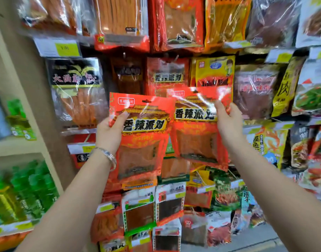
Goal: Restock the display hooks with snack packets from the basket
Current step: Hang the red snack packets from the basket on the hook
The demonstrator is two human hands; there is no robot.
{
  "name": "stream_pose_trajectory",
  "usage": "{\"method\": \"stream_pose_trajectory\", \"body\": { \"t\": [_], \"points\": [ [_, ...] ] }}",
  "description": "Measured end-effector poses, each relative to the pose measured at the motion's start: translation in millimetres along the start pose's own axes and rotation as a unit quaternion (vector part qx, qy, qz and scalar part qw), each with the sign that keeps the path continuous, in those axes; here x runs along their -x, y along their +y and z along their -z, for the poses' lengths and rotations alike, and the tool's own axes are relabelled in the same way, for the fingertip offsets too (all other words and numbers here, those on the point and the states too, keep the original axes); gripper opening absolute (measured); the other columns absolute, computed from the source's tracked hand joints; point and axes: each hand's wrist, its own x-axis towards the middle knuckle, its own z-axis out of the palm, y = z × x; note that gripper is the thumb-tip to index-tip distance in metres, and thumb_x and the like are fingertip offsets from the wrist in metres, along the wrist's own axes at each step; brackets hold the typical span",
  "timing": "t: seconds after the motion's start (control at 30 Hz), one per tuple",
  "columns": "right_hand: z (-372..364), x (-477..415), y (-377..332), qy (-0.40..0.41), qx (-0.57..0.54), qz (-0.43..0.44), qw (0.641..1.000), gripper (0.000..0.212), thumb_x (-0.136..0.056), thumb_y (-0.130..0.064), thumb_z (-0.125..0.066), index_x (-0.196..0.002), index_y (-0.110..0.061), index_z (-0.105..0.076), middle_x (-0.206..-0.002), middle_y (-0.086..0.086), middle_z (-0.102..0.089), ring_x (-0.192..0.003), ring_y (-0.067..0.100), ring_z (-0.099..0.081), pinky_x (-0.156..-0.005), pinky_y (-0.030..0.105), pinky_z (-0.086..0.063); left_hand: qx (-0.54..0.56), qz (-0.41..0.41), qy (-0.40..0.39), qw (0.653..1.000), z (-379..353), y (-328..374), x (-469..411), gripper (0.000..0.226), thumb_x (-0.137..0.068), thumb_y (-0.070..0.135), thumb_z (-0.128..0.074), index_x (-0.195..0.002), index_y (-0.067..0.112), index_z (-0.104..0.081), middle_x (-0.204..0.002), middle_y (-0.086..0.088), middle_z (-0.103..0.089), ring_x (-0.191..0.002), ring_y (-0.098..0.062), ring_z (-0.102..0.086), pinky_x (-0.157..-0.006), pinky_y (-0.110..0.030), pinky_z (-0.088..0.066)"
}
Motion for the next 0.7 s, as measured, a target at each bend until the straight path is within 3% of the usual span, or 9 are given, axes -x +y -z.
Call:
{"method": "stream_pose_trajectory", "body": {
  "t": [0.1,0.23,0.33,0.43,0.57,0.7],
  "points": [
    [-24.0,-43.5,-2.6,-0.007,-0.045,0.009,0.999,0.022,-0.095,-0.031,-0.051,-0.089,-0.011,-0.06,-0.08,-0.001,-0.05,-0.055,-0.001,-0.039,-0.049,0.005,-0.032,0.034,-0.003,-0.001,0.999,-16.5,9.8,-24.4,0.011,-0.072,0.045,-0.07,-0.068,0.035,-0.073,-0.077,-0.002,-0.067,-0.078,-0.022,-0.061,-0.081,-0.054,-0.051],
    [-55.8,-92.9,-8.9,-0.022,-0.07,-0.009,0.997,0.028,-0.094,-0.037,-0.052,-0.103,-0.011,-0.059,-0.093,-0.006,-0.055,-0.087,0.009,-0.046,-0.074,0.022,-0.034,0.045,-0.011,-0.01,0.999,-34.5,20.7,-52.6,0.014,-0.069,0.049,-0.068,-0.07,0.036,-0.073,-0.087,-0.008,-0.07,-0.088,-0.033,-0.067,-0.082,-0.056,-0.052],
    [-72.5,-116.9,-17.4,-0.039,-0.11,-0.017,0.993,0.013,-0.092,-0.034,-0.053,-0.088,-0.023,-0.059,-0.084,-0.012,-0.057,-0.082,0.006,-0.051,-0.074,0.027,-0.038,0.058,-0.015,-0.027,0.998,-46.0,22.9,-68.7,0.012,-0.074,0.044,-0.068,-0.067,0.035,-0.073,-0.085,-0.007,-0.071,-0.083,-0.03,-0.069,-0.076,-0.053,-0.055],
    [-83.6,-135.9,-23.1,-0.062,-0.142,-0.032,0.987,0.017,-0.088,-0.033,-0.054,-0.076,-0.023,-0.06,-0.084,0.001,-0.057,-0.08,0.017,-0.053,-0.072,0.033,-0.041,0.075,-0.014,-0.027,0.997,-54.0,22.4,-83.0,0.011,-0.073,0.043,-0.069,-0.066,0.035,-0.073,-0.08,0.0,-0.072,-0.079,-0.024,-0.07,-0.069,-0.045,-0.058],
    [-94.6,-154.6,-20.4,-0.093,-0.146,-0.047,0.984,0.016,-0.084,-0.028,-0.055,-0.07,-0.021,-0.058,-0.078,0.001,-0.055,-0.075,0.017,-0.052,-0.068,0.033,-0.041,0.082,-0.016,-0.021,0.996,-62.8,21.5,-95.0,0.013,-0.072,0.045,-0.069,-0.068,0.033,-0.073,-0.082,0.001,-0.074,-0.081,-0.023,-0.07,-0.066,-0.038,-0.058],
    [-102.8,-158.5,-8.2,-0.104,-0.154,-0.087,0.979,0.016,-0.082,-0.023,-0.057,-0.066,-0.022,-0.054,-0.071,0.001,-0.053,-0.071,0.017,-0.05,-0.064,0.032,-0.038,0.104,-0.016,-0.03,0.994,-70.6,19.8,-97.6,0.012,-0.077,0.038,-0.069,-0.068,0.031,-0.073,-0.079,-0.001,-0.074,-0.071,-0.02,-0.072,-0.053,-0.028,-0.054]
  ]
}}
